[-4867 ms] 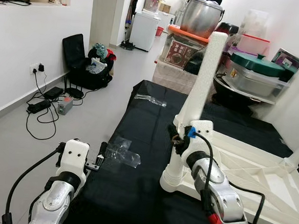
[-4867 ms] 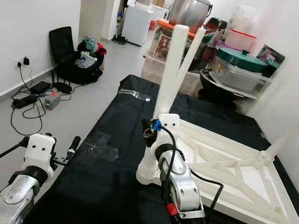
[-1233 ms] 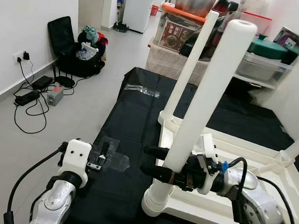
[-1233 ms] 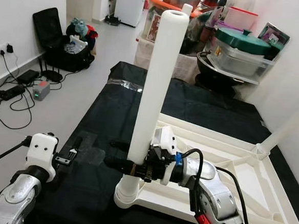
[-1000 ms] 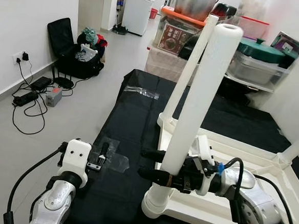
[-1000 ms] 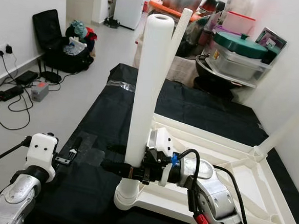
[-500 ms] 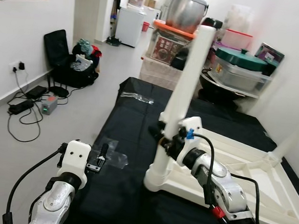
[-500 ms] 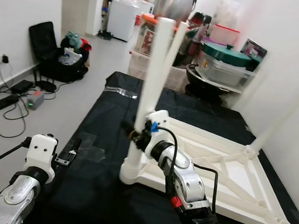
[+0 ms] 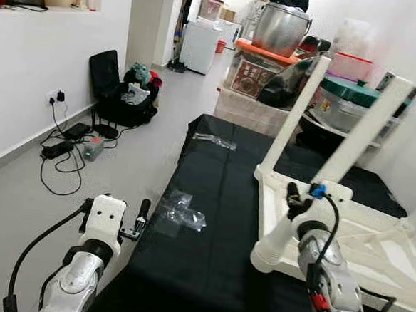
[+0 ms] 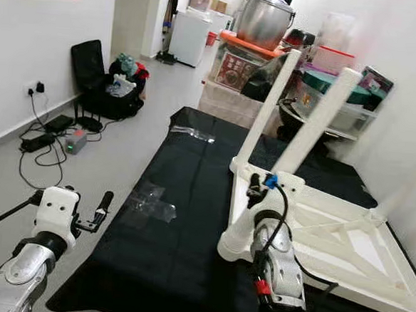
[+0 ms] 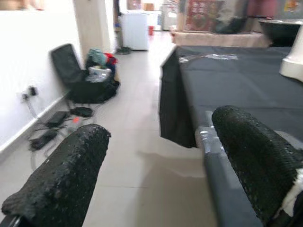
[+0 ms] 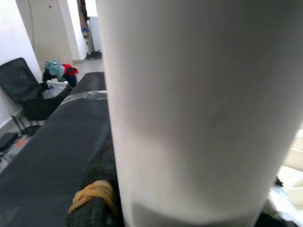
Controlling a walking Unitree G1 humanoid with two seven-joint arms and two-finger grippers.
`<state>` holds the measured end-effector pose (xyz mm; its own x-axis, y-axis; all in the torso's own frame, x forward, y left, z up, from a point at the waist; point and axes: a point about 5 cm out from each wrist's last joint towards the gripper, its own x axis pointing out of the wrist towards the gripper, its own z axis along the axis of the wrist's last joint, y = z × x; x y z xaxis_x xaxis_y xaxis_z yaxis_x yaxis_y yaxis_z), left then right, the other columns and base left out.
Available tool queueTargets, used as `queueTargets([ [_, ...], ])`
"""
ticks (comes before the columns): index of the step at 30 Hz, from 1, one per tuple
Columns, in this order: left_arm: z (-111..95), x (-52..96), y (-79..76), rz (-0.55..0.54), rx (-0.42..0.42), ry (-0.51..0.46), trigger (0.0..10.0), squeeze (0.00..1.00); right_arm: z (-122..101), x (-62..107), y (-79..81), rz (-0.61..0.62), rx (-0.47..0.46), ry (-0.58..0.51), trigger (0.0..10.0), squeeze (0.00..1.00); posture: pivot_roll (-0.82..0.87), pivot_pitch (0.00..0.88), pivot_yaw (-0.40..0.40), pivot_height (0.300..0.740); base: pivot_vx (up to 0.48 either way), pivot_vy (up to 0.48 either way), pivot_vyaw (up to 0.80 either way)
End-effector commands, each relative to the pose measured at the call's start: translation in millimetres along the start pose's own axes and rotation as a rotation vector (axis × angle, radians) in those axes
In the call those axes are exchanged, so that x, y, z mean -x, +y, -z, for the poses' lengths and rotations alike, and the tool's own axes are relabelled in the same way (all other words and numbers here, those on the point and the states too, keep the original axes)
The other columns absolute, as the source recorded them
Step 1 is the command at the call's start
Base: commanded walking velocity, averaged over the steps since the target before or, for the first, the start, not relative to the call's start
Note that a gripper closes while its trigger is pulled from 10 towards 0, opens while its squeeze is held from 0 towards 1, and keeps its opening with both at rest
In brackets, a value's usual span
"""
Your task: Building children table
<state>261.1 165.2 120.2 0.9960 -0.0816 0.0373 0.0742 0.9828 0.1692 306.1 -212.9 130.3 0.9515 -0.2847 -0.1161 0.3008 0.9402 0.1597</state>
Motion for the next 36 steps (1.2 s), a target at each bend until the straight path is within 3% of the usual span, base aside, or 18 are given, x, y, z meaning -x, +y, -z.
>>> queueTargets([
  [1,6,1.4,-2.3,0.006,0.009,0.027,10.0,0.0,36,1.9,-16.7,0.099,0.046,0.157,10.0,0.0,0.12,0.0,-0.187,0.74,0.0,0.0,0.0],
  [5,6,1.0,-1.6,0.002,0.008,0.027,10.0,0.0,35,-1.3,-9.3,0.089,0.035,0.147,10.0,0.0,0.13,0.0,-0.192,0.74,0.0,0.0,0.0],
  [7,7,1.1,-2.6,0.005,0.01,0.029,10.0,0.0,32,-1.9,10.1,-0.059,-0.019,0.134,10.0,0.0,0.12,0.0,-0.189,0.74,0.0,0.0,0.0],
  [8,7,1.1,-2.6,0.005,0.01,0.029,10.0,0.0,32,-1.9,10.1,-0.059,-0.019,0.134,10.0,0.0,0.12,0.0,-0.189,0.74,0.0,0.0,0.0],
  [9,8,1.5,-3.5,0.009,0.012,0.03,10.0,0.0,28,2.0,30.7,-0.255,-0.068,0.133,10.0,0.0,0.12,0.0,-0.189,0.74,0.0,0.0,0.0],
  [10,8,1.5,-3.5,0.009,0.012,0.03,10.0,0.0,28,2.0,30.7,-0.255,-0.068,0.133,10.0,0.0,0.12,0.0,-0.189,0.74,0.0,0.0,0.0],
  [11,8,2.3,-4.4,0.013,0.013,0.031,10.0,0.0,23,11.2,51.2,-0.484,-0.111,0.129,10.0,0.0,0.12,0.0,-0.184,0.74,0.0,0.0,0.0],
  [12,8,2.3,-4.4,0.013,0.013,0.031,10.0,0.0,23,11.2,51.2,-0.484,-0.111,0.129,10.0,0.0,0.12,0.0,-0.184,0.74,0.0,0.0,0.0],
  [13,8,3.0,-5.0,0.015,0.014,0.032,10.0,0.0,18,23.0,65.3,-0.674,-0.143,0.126,10.0,0.0,0.12,0.0,-0.184,0.74,0.0,0.0,0.0],
  [14,8,3.0,-5.0,0.015,0.014,0.032,10.0,0.0,18,23.0,65.3,-0.674,-0.143,0.126,10.0,0.0,0.12,0.0,-0.184,0.74,0.0,0.0,0.0],
  [15,9,3.5,-5.6,0.017,0.016,0.034,10.0,0.0,13,37.7,72.9,-0.871,-0.125,0.123,10.0,0.0,0.12,0.0,-0.181,0.74,0.0,0.0,0.0],
  [17,9,3.2,-5.6,0.015,0.019,0.034,10.0,0.0,-2,68.8,73.3,-1.23,-0.165,0.155,10.0,0.0,0.13,0.0,-0.192,0.74,0.0,0.0,0.0],
  [18,9,3.2,-5.6,0.015,0.019,0.034,10.0,0.0,-2,68.8,73.3,-1.23,-0.165,0.155,10.0,0.0,0.13,0.0,-0.192,0.74,0.0,0.0,0.0],
  [20,8,2.9,-3.6,0.006,0.019,0.032,10.0,0.0,-10,81.4,71.8,-1.383,-0.205,0.169,10.0,0.0,0.13,0.0,-0.197,0.74,0.0,0.0,0.0],
  [30,7,2.8,0.5,-0.007,0.012,0.028,10.0,0.0,-6,85.1,78.2,-1.498,-0.143,0.162,10.0,0.0,0.15,0.0,-0.196,0.74,0.0,0.0,0.0],
  [36,7,3.0,0.8,-0.007,0.011,0.029,10.0,0.0,-4,83.7,80.1,-1.484,-0.13,0.15,10.0,0.0,0.15,0.0,-0.196,0.74,0.0,0.0,0.0],
])
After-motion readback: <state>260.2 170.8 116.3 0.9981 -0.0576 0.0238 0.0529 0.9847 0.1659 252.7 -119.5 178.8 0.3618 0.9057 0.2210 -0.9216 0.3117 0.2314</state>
